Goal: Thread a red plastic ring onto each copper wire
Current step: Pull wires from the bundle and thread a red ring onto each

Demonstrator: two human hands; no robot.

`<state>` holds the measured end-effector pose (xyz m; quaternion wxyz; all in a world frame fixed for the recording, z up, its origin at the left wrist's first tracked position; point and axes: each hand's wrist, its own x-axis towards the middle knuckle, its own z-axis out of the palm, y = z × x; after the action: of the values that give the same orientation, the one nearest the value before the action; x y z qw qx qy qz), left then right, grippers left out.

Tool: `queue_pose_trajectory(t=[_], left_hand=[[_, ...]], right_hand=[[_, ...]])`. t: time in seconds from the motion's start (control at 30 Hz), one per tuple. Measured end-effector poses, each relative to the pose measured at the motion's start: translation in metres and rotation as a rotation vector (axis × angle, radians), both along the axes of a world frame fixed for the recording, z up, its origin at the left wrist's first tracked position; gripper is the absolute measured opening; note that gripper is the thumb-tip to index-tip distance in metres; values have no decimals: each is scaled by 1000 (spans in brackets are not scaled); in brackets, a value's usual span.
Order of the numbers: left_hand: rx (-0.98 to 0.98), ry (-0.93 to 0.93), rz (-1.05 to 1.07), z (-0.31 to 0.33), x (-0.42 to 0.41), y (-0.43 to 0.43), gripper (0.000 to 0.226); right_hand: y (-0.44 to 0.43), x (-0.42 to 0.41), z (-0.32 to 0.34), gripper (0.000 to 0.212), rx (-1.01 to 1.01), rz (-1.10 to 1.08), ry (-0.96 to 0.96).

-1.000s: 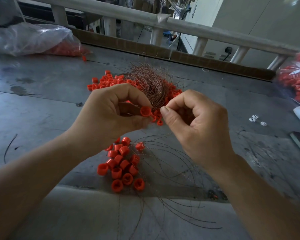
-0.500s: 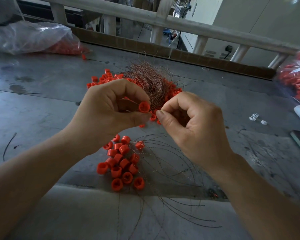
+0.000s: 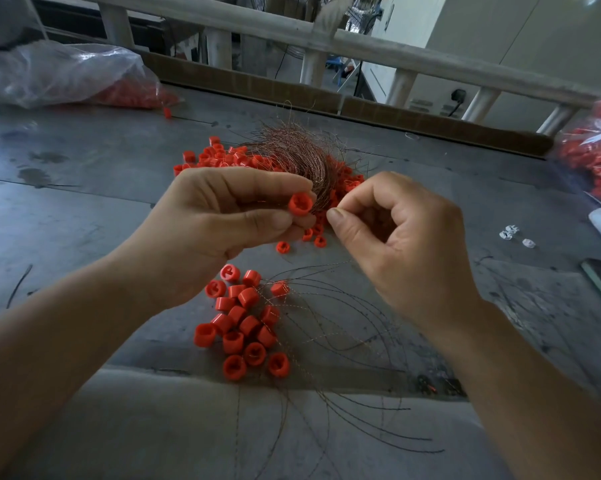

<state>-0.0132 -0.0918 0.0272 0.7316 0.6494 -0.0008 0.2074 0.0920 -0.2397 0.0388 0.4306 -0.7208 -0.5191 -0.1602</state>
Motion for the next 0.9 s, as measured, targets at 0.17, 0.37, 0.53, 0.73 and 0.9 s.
queue_pose_trajectory(t=[0.17, 0.37, 0.53, 0.73, 0.9], left_hand=[[13, 0, 6, 0, 0, -1, 38], [12, -17, -11, 0, -1, 0, 34], [14, -19, -16, 0, -2, 1, 33], [19, -10, -7, 2, -2, 1, 31], [18, -20, -5, 1, -2, 1, 29]], right_hand=[[0, 1, 1, 12, 7, -6, -8], [1, 0, 0, 12, 0, -8, -11], [1, 0, 0, 12, -3, -4, -6], [0, 0, 1, 12, -1, -10, -7], [1, -1, -1, 13, 3, -19, -26]])
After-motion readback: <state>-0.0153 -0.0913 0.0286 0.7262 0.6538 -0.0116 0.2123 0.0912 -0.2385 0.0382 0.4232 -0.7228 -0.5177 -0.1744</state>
